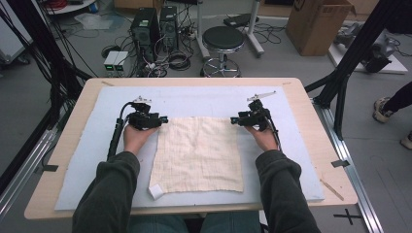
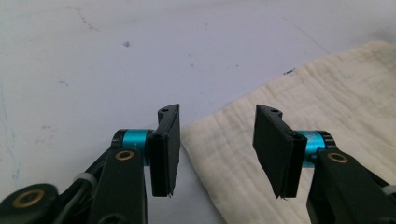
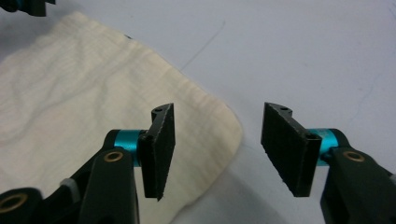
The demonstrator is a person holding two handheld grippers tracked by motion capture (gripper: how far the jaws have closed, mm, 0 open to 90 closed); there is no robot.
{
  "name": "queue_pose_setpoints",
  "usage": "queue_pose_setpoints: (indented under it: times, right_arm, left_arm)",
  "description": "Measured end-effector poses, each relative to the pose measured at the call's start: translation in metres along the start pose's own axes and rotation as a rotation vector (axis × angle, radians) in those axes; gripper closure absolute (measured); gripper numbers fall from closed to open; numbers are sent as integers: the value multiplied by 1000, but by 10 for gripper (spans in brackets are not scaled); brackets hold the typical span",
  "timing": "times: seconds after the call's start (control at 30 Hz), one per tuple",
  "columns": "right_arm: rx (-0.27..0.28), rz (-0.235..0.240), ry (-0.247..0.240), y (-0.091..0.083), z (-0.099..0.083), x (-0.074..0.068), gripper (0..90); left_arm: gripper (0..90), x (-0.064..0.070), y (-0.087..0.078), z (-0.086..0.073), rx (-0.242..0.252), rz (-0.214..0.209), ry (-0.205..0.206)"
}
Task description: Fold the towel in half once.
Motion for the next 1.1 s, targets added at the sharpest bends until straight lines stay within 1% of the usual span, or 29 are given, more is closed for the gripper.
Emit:
queue_pose_setpoints:
  times: [0.03, 0.1, 0.13, 0.17, 0.27, 0.33, 0.4, 0.43, 0.47, 0.53, 0.57, 0.6, 0.63, 0.7, 0.77, 0.83, 0.87, 0.9, 0.97, 1.0, 1.03, 1.1]
  right_arm:
    - [-5, -3, 2, 1, -1, 1, 479]
    - [-16, -10, 17, 5, -3, 3, 505]
    - [-20, -16, 17, 7, -3, 4, 522]
    - [-28, -24, 21, 8, -4, 5, 540]
    - [-35, -37, 27, 12, -5, 6, 566]
    - [-55, -50, 24, 15, -6, 8, 587]
    - [-73, -55, 20, 19, -8, 7, 604]
    - [-71, -62, 19, 19, -7, 7, 632]
    - [-70, -55, 19, 20, -7, 6, 658]
    - [-73, -70, 20, 20, -7, 7, 725]
    - [-68, -61, 19, 21, -7, 8, 768]
    - [-72, -55, 27, 21, -7, 7, 795]
    - [-70, -46, 36, 21, -7, 7, 839]
    - [-70, -25, 37, 22, -7, 7, 856]
    - [-78, -15, 48, 22, -6, 6, 861]
    - [-77, -1, 42, 21, -3, 4, 863]
    - [-75, 0, 33, 21, -1, 3, 865]
    - [-69, 3, 24, 20, 2, 2, 865]
    - [-69, 11, 25, 19, 5, 0, 865]
    - [-61, 7, 18, 18, 7, 0, 865]
    - [-54, 15, 16, 16, 9, -1, 865]
    - [-36, 19, 18, 14, 14, -2, 865]
  left_arm:
    - [540, 0, 2, -1, -7, -2, -3]
    - [562, 0, 5, -4, -30, 17, 1]
    - [575, -1, 6, -5, -41, 19, 7]
    - [576, 0, 7, -6, -39, 13, -4]
    - [587, 1, 11, -9, -62, 13, 4]
    - [583, 3, 12, -9, -57, 26, 9]
    - [584, 5, 13, -9, -55, 44, 23]
    - [605, 5, 13, -9, -53, 64, 36]
    - [634, 5, 13, -9, -54, 80, 42]
    - [698, 5, 13, -9, -52, 104, 46]
    - [733, 4, 13, -9, -52, 109, 50]
    - [764, 3, 13, -9, -53, 105, 46]
    - [806, 3, 13, -9, -53, 91, 45]
    - [857, 4, 14, -9, -52, 81, 47]
    - [867, 4, 13, -9, -49, 74, 42]
    - [871, 3, 12, -8, -48, 66, 32]
    - [872, 2, 11, -7, -41, 60, 22]
    - [873, 0, 9, -6, -34, 56, 23]
    - [874, 0, 6, -2, -8, 47, 4]
    - [874, -2, 4, -1, -2, 49, -4]
    - [875, -2, 3, 0, 3, 49, -17]
    - [875, -3, 2, 2, 14, 50, -23]
Point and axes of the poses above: each handheld gripper's, and its own axes: y roughly forward along the jaws, z roughly out of its top, x roughly to its right, the point moved 5 cm from there along y, roughly forward along the jaws, and after that the axes turned 10 degrees about z, right-handed, at the moved point
